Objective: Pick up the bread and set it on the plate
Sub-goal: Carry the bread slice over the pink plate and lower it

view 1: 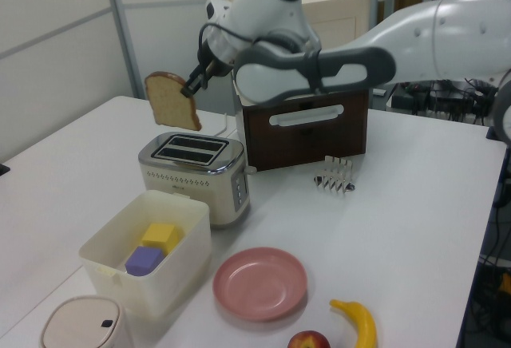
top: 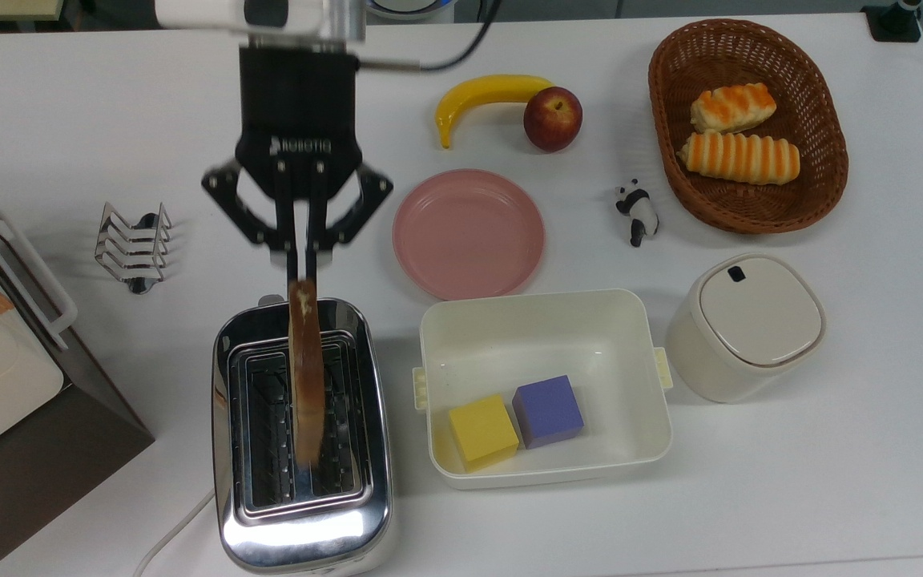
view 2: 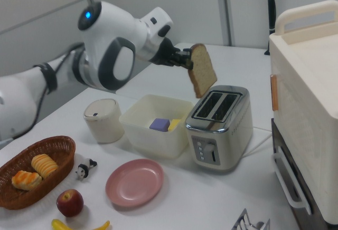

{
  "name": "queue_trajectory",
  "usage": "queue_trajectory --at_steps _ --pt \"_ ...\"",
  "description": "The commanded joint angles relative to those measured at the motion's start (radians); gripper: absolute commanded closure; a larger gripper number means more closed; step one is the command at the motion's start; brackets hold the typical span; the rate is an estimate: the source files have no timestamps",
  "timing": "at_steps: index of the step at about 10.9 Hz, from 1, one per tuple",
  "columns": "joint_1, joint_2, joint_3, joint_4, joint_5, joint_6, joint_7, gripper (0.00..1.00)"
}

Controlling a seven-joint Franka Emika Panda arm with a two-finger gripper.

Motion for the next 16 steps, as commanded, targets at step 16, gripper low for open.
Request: queue_trajectory --at_steps 16 --pt "0.095 0.002 0.008 -0.052 0.242 -1.107 -0.514 1.0"
